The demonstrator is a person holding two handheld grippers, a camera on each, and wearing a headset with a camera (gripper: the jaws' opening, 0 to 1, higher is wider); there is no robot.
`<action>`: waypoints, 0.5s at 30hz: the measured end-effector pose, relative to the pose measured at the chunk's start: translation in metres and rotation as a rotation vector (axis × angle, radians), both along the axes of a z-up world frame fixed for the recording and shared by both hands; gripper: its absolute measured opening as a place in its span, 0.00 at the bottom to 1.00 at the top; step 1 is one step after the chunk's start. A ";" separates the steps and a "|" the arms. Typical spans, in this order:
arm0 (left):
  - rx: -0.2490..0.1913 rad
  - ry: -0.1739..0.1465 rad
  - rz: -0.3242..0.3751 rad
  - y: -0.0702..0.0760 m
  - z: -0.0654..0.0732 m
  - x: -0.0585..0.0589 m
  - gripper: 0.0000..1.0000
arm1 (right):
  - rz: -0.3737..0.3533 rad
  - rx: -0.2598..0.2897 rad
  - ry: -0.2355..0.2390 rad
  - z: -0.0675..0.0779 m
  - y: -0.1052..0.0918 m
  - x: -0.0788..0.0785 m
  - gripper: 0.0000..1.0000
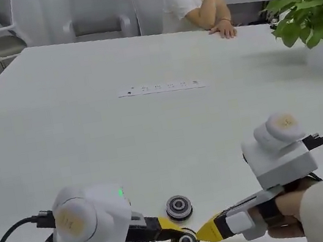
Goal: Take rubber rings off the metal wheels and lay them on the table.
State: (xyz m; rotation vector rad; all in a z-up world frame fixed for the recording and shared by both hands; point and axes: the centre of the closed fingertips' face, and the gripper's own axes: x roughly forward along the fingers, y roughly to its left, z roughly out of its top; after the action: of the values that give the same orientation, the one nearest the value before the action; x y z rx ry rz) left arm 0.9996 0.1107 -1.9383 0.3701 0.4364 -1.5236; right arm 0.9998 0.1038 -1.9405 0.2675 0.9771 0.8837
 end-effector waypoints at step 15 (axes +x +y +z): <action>-0.059 -0.002 -0.003 0.003 0.034 0.001 0.34 | -0.005 0.005 -0.014 0.005 0.000 0.002 0.00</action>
State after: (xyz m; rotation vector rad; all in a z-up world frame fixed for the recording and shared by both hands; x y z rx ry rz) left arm 1.0004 0.1137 -1.9045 0.3267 0.3883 -1.5357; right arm 1.0021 0.1043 -1.9358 0.2674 0.9615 0.8826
